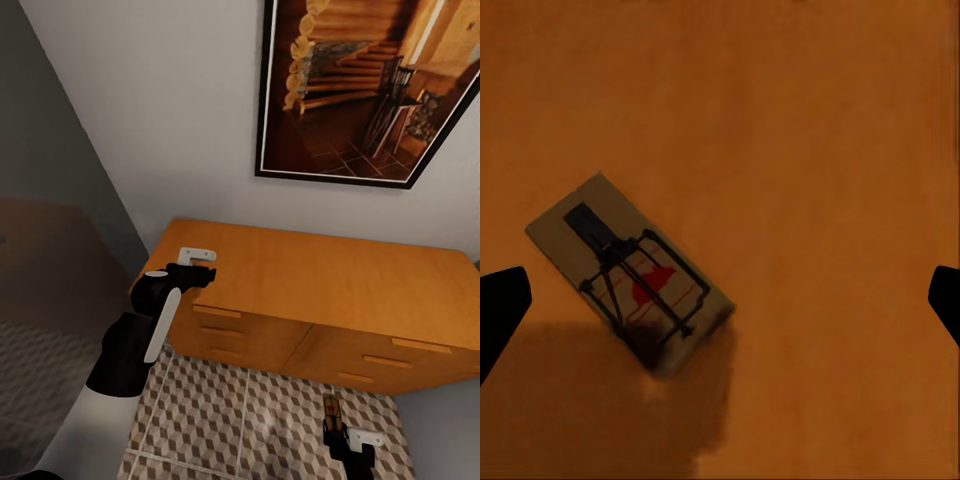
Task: Take the four mousetraps from the cabinet in the bathroom and place them on the bathroom floor. Make sure all four end up on the same floor surface, and ensure that at least two of them are either under or directly next to the same bathroom sink.
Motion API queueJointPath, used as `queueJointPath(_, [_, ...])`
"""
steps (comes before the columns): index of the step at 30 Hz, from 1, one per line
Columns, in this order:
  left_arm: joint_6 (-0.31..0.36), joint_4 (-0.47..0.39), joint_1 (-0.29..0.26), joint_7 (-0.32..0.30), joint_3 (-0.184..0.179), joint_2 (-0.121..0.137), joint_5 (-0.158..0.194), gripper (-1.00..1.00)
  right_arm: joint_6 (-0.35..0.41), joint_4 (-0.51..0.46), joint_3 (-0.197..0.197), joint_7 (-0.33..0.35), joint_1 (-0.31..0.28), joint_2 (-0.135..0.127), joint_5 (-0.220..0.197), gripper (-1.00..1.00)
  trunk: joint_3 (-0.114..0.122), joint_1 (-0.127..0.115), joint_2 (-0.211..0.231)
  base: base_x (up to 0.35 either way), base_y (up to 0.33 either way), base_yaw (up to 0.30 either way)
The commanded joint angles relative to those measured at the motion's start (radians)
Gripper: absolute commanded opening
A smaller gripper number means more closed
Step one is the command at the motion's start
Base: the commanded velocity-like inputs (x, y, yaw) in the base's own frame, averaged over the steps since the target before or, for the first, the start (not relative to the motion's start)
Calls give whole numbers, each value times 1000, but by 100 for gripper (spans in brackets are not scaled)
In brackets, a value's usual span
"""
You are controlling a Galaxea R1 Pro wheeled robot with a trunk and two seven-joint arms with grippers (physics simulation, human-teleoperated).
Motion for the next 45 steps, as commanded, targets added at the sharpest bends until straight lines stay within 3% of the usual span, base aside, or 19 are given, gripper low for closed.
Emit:
queueJointPath(1, [4, -1, -1, 10, 0, 0, 11, 100, -3, 1, -6, -2, -1, 0, 3, -100, -2, 1, -2, 48, -130, 0])
queueJointPath(12, [-2, -1, -1, 17, 8, -1, 6, 100, -3, 1, -6, -2, -1, 1, 3, -100, -2, 1, -2, 8, -22, 0])
queueJointPath(17, [-6, -1, -1, 40, 65, -8, 3, 100, -3, 1, -6, -2, -1, 2, 3, -100, -2, 1, -2, 0, 0, 0])
queueJointPath(19, [-6, -1, -1, 86, 76, -12, 3, 100, -3, 1, -6, -2, -1, 2, 3, -100, -2, 1, -2, 0, 0, 0])
queueJointPath(22, [-6, -1, -1, 254, 81, -35, 7, 100, -3, 1, -6, -2, -1, 2, 3, -100, -2, 1, -2, 0, 0, 0])
queueJointPath(25, [-7, -1, -1, 379, 79, -44, 12, 100, -3, 1, -6, -2, -1, 3, 3, -100, -2, 1, -2, 0, 0, 0])
queueJointPath(28, [-9, -1, -1, 430, 78, -47, 22, 100, -3, 1, -6, -2, -1, 3, 3, -100, -2, 1, -2, 0, 0, 0])
queueJointPath(36, [-11, -1, -1, 455, 76, -49, 36, 100, -3, 1, -6, -2, -1, 8, 3, -100, -2, 1, -2, 0, 0, 0])
queueJointPath(45, [-10, -1, -1, 456, 42, -49, 61, 100, -3, 1, -6, -3, -1, 11, 3, -100, -2, 1, -2, 0, 0, 0])
